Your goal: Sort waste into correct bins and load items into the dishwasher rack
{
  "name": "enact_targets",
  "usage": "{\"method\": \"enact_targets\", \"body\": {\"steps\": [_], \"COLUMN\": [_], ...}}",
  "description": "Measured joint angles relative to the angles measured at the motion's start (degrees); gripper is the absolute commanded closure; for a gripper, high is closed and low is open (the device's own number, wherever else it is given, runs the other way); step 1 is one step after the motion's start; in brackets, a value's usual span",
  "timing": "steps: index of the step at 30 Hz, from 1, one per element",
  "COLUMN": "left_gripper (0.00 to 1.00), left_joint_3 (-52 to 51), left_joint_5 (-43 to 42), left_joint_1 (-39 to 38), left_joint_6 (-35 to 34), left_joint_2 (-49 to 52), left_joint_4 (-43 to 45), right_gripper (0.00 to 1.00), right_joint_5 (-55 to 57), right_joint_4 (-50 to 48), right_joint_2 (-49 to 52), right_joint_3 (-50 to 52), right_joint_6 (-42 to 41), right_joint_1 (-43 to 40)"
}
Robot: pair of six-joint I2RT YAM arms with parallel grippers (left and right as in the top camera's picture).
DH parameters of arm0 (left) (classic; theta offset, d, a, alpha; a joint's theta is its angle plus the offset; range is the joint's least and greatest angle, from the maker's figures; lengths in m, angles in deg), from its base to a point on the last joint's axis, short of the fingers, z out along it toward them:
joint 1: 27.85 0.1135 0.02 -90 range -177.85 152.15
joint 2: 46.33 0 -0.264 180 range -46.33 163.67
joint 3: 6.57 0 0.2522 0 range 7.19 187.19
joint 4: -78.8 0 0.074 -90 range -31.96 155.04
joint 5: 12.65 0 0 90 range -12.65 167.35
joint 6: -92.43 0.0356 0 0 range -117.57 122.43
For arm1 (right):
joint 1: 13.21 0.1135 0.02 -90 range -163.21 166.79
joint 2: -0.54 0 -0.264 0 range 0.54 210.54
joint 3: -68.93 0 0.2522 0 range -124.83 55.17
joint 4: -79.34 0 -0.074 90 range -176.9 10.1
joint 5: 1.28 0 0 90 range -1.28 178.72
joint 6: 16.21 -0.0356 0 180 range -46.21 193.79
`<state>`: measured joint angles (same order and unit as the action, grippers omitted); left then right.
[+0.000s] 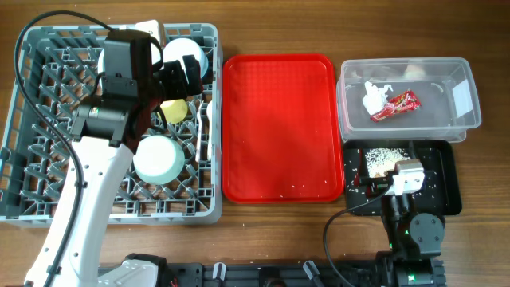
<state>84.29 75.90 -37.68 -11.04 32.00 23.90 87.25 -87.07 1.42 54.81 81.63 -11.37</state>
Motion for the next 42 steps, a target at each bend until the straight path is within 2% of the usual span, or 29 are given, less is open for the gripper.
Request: {"method": "enact_targets", "body": {"steps": [34,37,42], "left_gripper": [0.0,0.0,0.0], "left_joint_3": [-0.02,-0.35,-0.37], "left_joint_5": [0.0,0.0,0.0], "left_joint_1": [0.0,0.0,0.31], "left_joint_6": [0.0,0.0,0.0], "left_joint_2": [-0.61,-5.29,-22.93], "left_joint_4": [-0.35,-0.5,-0.42], "right_gripper": [0.0,0.0,0.0], "right_joint_5": [0.0,0.0,0.0], "right_joint_4": [0.0,0.04,0.17], "right_joint_2": [0.0,0.0,0.0], "right_joint_3": [0.0,0.0,0.0], "right_joint_6": [0.22,0.24,0.24], "right_joint_1": [0.0,0.0,0.0]}}
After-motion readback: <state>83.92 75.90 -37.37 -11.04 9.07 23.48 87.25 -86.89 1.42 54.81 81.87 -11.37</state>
